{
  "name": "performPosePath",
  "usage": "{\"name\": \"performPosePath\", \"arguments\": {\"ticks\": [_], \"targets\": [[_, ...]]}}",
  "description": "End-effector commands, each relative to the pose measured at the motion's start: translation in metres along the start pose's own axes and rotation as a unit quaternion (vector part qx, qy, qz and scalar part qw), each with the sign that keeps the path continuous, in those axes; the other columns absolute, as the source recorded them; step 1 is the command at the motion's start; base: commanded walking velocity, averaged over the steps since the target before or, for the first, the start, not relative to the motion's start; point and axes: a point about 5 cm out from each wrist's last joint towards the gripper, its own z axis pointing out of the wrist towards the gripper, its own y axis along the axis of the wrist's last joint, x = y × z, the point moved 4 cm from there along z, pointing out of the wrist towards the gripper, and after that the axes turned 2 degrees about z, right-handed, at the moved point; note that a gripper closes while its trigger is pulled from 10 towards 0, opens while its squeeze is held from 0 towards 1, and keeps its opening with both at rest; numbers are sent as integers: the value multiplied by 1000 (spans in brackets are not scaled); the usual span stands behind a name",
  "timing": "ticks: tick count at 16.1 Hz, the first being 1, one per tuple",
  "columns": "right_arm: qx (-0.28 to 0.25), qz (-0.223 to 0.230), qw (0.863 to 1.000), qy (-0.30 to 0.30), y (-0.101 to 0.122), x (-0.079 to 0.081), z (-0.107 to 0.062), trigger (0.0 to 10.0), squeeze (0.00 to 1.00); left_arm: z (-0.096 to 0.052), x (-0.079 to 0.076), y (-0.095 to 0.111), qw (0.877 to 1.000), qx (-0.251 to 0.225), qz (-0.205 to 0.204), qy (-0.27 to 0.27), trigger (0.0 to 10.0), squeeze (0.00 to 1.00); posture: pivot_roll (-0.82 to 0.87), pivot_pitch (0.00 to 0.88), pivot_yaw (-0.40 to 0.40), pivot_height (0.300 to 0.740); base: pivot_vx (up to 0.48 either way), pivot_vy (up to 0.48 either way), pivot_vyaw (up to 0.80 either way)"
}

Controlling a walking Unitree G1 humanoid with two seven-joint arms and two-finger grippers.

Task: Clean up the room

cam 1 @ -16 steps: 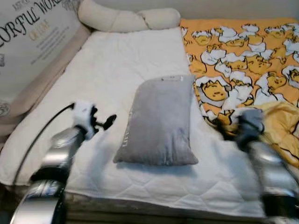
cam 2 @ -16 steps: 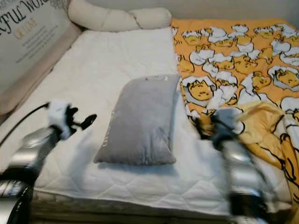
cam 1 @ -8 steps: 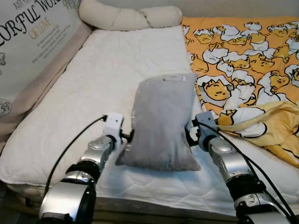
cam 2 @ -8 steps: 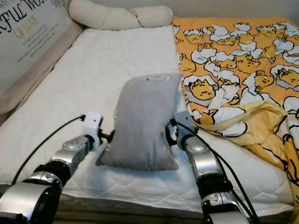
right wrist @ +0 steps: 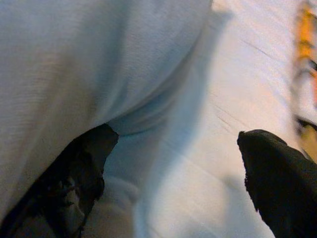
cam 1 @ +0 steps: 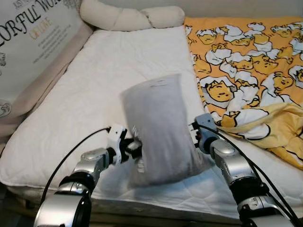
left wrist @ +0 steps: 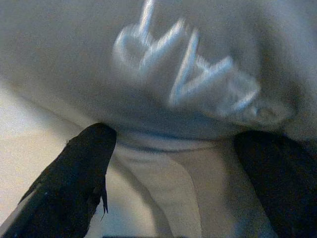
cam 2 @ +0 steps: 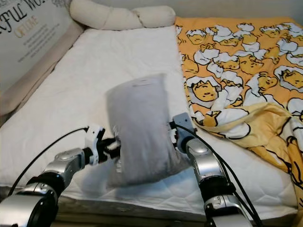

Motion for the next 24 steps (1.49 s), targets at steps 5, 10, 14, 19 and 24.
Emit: {"name": "performPosePath", "arguments": {"ticks": [5,10,14,19,24], "targets": [[-15,-22,996,84,-3,21,-33,10000,0,-16,-9,9,995,-16,66,-71,10000,0,-90,0,51,740,0,0,0],[10,-15,1000,-21,-25,-24,-65,10000,8,-39,-14,1,994,-24,66,-87,10000,0,-106,0,74,740,0,0,0],[27,94,985,-141,-31,-66,-69,10000,1000,-57,7,20,996,-83,3,-33,10000,1000,-88,0,81,740,0,0,0],[-53,190,972,-125,-11,-73,-63,10000,1000,-79,51,55,977,-179,-101,62,10000,1000,-77,0,75,740,0,0,0],[-82,346,935,-7,-6,-52,-37,10000,1000,-59,66,41,939,-205,-233,150,10000,1000,-81,0,72,740,0,0,0]]}}
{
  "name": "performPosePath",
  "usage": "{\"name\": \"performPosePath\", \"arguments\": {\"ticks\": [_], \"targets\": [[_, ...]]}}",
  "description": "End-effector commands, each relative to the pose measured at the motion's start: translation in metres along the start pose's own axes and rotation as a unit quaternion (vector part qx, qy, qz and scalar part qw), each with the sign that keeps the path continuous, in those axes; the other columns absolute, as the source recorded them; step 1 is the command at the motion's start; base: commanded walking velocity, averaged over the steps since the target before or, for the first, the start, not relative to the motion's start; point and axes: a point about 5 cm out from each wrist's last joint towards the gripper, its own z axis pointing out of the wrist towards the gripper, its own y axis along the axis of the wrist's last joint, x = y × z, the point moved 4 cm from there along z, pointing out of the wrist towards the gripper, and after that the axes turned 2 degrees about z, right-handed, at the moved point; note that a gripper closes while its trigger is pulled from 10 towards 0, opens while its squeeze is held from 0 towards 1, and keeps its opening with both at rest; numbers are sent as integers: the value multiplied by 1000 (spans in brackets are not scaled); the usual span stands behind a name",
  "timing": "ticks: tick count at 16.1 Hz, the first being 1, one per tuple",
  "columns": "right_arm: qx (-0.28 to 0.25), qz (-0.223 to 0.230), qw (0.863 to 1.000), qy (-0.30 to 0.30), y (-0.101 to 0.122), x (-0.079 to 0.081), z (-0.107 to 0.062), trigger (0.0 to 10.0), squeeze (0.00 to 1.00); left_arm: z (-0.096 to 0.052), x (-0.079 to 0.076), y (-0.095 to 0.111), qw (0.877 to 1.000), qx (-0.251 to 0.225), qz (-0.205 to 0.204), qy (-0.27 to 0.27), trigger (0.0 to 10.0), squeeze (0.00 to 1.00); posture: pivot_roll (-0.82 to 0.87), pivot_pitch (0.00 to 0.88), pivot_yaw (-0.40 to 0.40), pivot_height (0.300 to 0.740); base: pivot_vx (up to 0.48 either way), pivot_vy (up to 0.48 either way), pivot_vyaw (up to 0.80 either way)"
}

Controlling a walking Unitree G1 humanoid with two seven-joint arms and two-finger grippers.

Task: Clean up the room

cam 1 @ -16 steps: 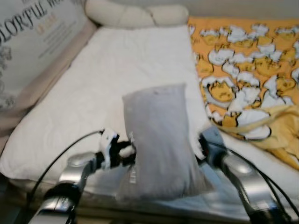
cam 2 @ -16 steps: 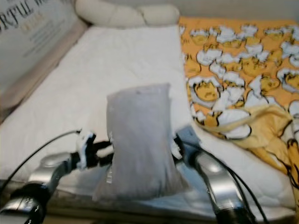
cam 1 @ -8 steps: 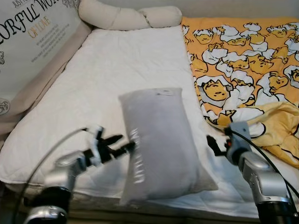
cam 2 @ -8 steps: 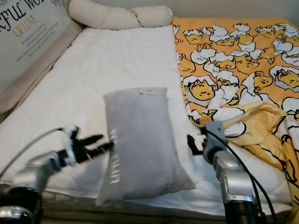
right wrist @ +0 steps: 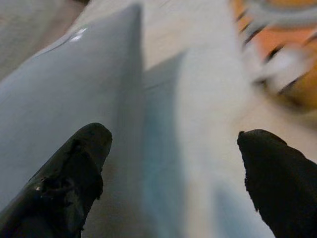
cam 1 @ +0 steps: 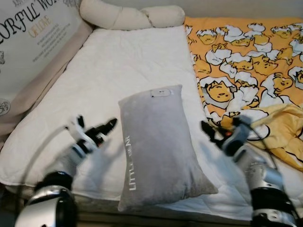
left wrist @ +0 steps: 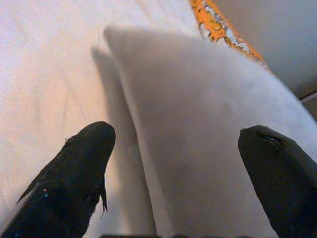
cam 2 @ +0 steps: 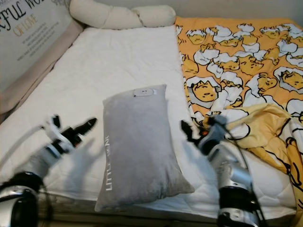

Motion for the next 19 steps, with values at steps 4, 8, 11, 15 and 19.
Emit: {"name": "performPosePath", "arguments": {"ticks": [4,8,11,15,19], "targets": [[45,107,991,72,-26,17,13,10000,1000,7,-7,-5,988,-28,-153,-14,10000,1000,-88,0,74,740,0,0,0],[86,135,983,93,-47,22,18,10000,1000,3,-21,-47,983,88,-145,-64,10000,1000,-76,0,62,740,0,0,0],[110,127,978,120,-57,36,21,10000,196,9,-39,-74,981,150,-83,-93,10000,145,-77,0,65,740,0,0,0],[141,38,982,120,-77,43,26,0,0,17,-56,-91,974,195,-10,-116,4549,0,-84,0,80,740,0,0,0],[115,48,984,125,-71,47,29,0,0,23,-64,-86,975,183,3,-130,1882,0,-71,0,80,740,0,0,0]]}}
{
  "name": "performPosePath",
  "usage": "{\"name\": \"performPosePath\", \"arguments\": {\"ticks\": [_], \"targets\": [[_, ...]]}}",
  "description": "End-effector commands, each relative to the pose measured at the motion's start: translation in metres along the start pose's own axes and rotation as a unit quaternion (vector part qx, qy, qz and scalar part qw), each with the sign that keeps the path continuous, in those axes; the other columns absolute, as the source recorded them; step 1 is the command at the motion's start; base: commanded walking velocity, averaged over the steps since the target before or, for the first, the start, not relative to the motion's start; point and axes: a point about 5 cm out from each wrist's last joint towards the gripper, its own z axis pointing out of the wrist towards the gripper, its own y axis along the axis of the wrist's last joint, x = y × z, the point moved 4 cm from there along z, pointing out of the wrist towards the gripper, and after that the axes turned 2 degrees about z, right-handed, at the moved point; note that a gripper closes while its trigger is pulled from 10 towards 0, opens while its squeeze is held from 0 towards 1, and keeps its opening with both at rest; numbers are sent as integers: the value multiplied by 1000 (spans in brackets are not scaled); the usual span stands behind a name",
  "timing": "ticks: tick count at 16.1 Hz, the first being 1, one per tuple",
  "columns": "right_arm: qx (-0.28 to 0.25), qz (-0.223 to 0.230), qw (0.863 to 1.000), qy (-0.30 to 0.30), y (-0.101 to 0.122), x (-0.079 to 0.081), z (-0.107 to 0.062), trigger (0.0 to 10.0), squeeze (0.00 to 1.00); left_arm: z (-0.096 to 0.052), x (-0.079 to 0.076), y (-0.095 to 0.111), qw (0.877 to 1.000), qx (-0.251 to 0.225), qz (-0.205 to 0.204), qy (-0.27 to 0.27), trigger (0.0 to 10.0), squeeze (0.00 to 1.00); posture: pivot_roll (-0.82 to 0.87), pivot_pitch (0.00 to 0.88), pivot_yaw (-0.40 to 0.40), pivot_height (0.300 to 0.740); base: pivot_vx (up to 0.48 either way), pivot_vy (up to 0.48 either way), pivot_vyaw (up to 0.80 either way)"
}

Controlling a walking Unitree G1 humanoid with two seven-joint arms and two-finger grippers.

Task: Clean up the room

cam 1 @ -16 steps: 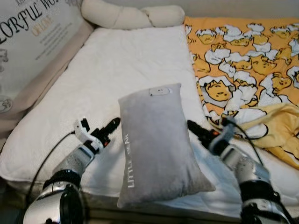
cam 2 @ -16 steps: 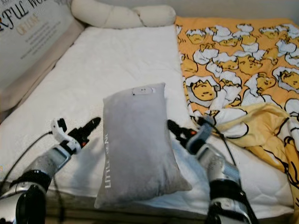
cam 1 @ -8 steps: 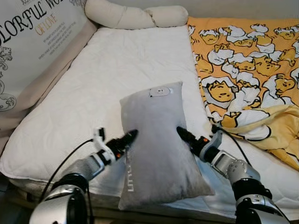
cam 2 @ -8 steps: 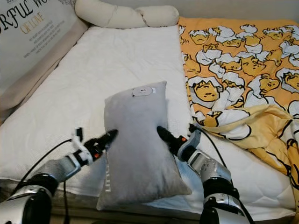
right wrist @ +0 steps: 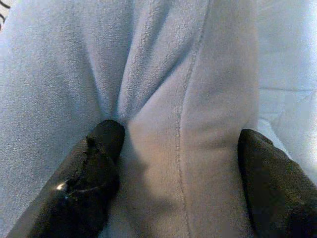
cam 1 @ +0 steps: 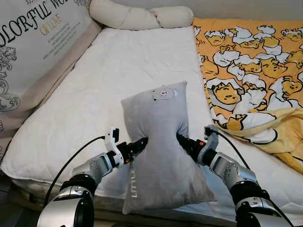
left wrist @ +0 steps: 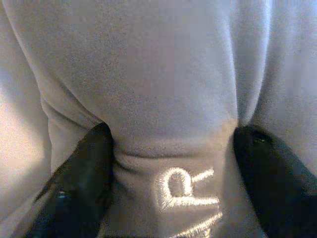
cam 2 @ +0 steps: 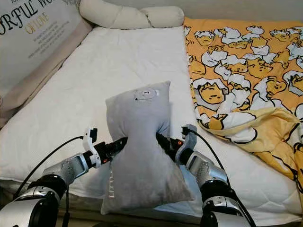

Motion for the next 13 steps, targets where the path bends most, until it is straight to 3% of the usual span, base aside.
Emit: {"name": "performPosePath", "arguments": {"ticks": [1,2,4,7,10,13], "targets": [[3,3,1000,14,-5,12,11,0,0,9,-12,-3,999,19,20,-24,1765,0,-70,0,80,740,0,0,0],[-1,-1,1000,12,-5,11,11,0,0,9,-12,-2,999,18,22,-25,1725,0,-68,0,82,740,0,0,0],[0,-17,1000,14,-4,14,14,0,0,10,-11,3,999,5,41,-10,0,0,-47,0,77,740,0,0,0],[0,-25,1000,12,-5,15,16,0,0,12,-13,-2,998,16,68,-7,0,0,-38,0,75,740,0,0,0],[3,-49,999,0,-6,13,17,0,0,12,-12,-2,998,14,66,-4,0,0,-36,0,76,740,0,0,0],[-28,-40,998,-24,0,10,19,0,0,12,-12,-3,998,13,69,-1,0,0,-36,0,80,740,0,0,0]]}}
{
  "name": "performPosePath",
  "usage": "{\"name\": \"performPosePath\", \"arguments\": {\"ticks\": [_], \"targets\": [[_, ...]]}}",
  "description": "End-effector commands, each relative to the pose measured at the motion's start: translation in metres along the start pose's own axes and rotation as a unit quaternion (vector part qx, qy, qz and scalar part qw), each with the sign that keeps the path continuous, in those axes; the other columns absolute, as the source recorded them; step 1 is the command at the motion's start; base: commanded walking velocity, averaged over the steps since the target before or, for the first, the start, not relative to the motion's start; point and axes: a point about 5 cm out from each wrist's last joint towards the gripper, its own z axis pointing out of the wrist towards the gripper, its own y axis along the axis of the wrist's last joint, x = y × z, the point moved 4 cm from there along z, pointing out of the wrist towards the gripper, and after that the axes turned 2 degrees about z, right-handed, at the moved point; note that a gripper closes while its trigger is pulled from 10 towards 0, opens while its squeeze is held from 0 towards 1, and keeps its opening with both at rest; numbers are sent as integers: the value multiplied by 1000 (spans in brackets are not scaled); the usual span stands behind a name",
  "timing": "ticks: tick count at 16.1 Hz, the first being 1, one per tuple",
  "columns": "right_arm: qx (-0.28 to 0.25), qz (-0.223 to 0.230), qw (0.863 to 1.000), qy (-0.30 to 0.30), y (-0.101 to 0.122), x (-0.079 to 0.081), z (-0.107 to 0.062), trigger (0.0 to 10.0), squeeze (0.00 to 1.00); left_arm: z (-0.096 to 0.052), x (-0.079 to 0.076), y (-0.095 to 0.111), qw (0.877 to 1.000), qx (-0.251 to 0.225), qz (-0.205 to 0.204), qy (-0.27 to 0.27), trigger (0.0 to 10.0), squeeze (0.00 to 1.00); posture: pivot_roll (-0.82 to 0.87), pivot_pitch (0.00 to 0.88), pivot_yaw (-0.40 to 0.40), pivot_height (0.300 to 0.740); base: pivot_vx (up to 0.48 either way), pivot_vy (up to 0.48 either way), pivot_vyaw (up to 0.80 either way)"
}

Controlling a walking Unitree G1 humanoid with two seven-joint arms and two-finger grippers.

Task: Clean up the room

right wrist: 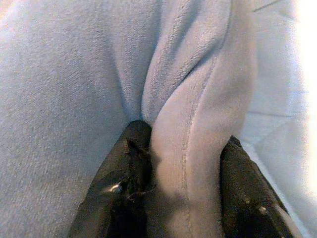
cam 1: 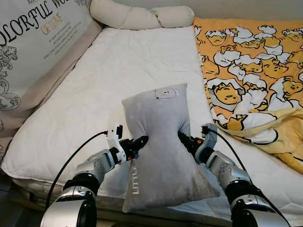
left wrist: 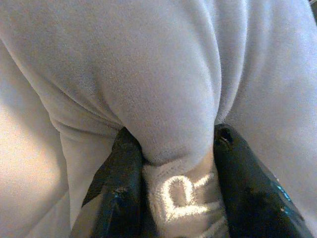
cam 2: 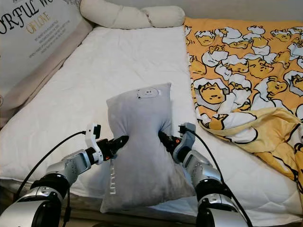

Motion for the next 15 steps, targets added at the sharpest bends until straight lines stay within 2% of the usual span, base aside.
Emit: {"name": "performPosePath", "arguments": {"ticks": [1,3,7,10,12,15], "targets": [[-2,-4,1000,3,-1,11,9,0,0,6,-7,-10,1000,18,4,-10,0,0,-36,0,80,740,0,0,0],[-12,-31,999,-11,-1,12,11,0,0,6,-7,-10,1000,20,5,-8,0,0,-37,0,81,740,0,0,0],[-35,-13,999,-2,7,13,11,0,0,6,-7,-9,1000,19,7,-6,0,0,-38,0,83,740,0,0,0],[-39,-24,999,-2,8,14,11,0,0,5,-5,-9,1000,12,11,2,0,0,-40,0,86,740,0,0,0],[-49,-32,998,-8,15,12,11,0,0,6,-7,-1,999,3,40,1,0,0,-38,0,85,740,0,0,0],[-86,-43,995,11,37,20,11,0,0,4,-8,15,992,-8,122,9,0,0,-39,0,84,740,0,0,0]]}}
